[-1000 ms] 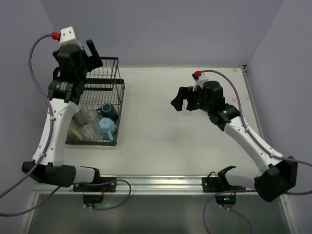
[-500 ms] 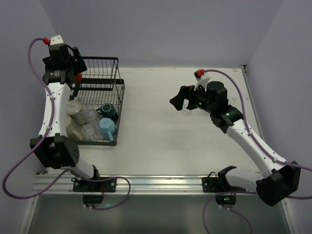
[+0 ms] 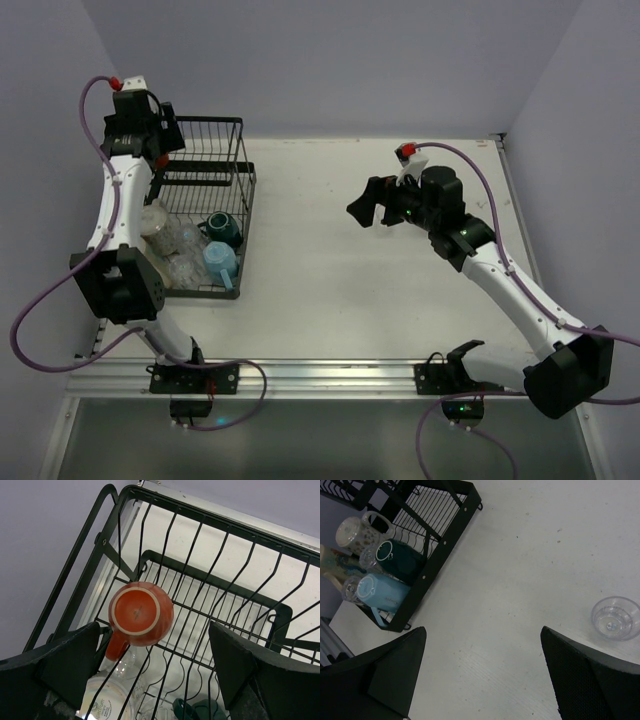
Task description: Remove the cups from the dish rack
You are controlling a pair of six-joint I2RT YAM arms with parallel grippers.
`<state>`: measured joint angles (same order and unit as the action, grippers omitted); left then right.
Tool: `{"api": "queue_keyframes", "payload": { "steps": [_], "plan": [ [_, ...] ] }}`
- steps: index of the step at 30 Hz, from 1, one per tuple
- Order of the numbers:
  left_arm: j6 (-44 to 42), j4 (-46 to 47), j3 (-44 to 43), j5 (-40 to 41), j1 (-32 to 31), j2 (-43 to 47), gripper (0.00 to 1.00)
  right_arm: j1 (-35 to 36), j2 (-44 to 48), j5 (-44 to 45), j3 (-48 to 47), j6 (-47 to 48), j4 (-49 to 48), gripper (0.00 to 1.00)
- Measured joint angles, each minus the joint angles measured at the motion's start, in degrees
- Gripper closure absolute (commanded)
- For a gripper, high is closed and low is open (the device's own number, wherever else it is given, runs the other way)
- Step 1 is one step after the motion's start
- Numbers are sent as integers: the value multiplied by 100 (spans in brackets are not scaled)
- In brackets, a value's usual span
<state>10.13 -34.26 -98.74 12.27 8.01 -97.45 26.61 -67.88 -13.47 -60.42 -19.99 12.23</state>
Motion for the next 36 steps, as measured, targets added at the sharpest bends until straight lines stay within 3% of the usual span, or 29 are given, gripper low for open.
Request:
{"api": "queue_keyframes", "payload": {
  "steps": [10, 15, 26, 32, 36],
  "plan": [
    [-232, 76, -48, 46, 22, -422, 7, 0, 0, -81, 0, 0, -4, 1],
    [-243, 107, -48, 61, 24, -487, 17, 0, -4, -107, 0, 0, -4, 1],
    [-212, 398, 122, -35, 59, -435, 79, 0, -52, -125, 0, -15, -7, 1],
    [-81, 455, 192, -192, 61, -352, 97, 2, -118, -157, 0, -39, -4, 1],
    [76, 450, 192, -358, 61, -282, 100, 31, -142, -232, 0, -55, -15, 1]
  ]
}}
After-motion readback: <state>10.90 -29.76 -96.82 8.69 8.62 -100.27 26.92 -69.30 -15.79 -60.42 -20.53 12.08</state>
